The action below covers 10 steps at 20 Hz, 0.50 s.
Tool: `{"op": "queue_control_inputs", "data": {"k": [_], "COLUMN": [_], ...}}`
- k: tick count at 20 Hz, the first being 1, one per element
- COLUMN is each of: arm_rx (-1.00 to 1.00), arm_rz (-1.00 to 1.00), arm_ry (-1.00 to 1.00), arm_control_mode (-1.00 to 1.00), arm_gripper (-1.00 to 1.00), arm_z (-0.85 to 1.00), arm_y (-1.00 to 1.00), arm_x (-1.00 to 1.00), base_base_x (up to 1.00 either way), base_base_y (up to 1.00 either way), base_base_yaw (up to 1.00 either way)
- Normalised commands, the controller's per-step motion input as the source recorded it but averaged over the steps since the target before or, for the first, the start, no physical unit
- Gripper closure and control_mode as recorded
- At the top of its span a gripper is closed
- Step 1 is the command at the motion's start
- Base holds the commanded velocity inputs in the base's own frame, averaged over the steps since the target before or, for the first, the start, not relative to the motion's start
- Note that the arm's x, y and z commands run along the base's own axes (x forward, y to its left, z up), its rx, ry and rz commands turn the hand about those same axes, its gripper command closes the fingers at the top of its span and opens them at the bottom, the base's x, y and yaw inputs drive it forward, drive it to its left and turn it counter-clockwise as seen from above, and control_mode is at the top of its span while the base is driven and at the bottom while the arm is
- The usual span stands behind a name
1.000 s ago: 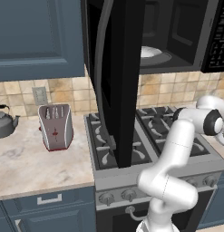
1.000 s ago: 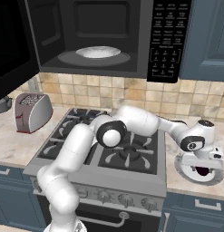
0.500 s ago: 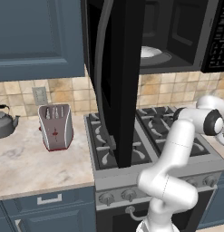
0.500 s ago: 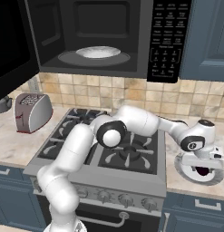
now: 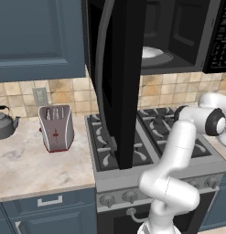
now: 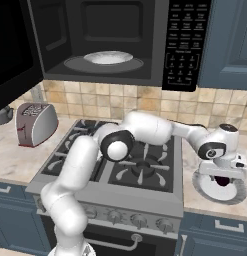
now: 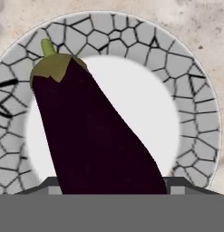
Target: Pick the eggplant from the counter and place it in the microwave. Then turn on the microwave.
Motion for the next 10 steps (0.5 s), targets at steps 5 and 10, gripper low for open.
{"op": "queue_control_inputs", "data": {"k": [5, 10], "arm_rx": [-0.01, -0.02], "arm_rz": [0.00, 0.00], "arm_ry": [-0.03, 0.00], "arm_control_mode": [-1.00, -1.00], "arm_gripper": [1.00, 1.00], "arm_z": [0.46, 0.43], "arm_y": [0.29, 0.38], "arm_x": [0.00, -0.02], "base_base_x": [0.00, 0.00], "base_base_y": [0.00, 0.00], "base_base_yaw": [0.00, 0.00]}}
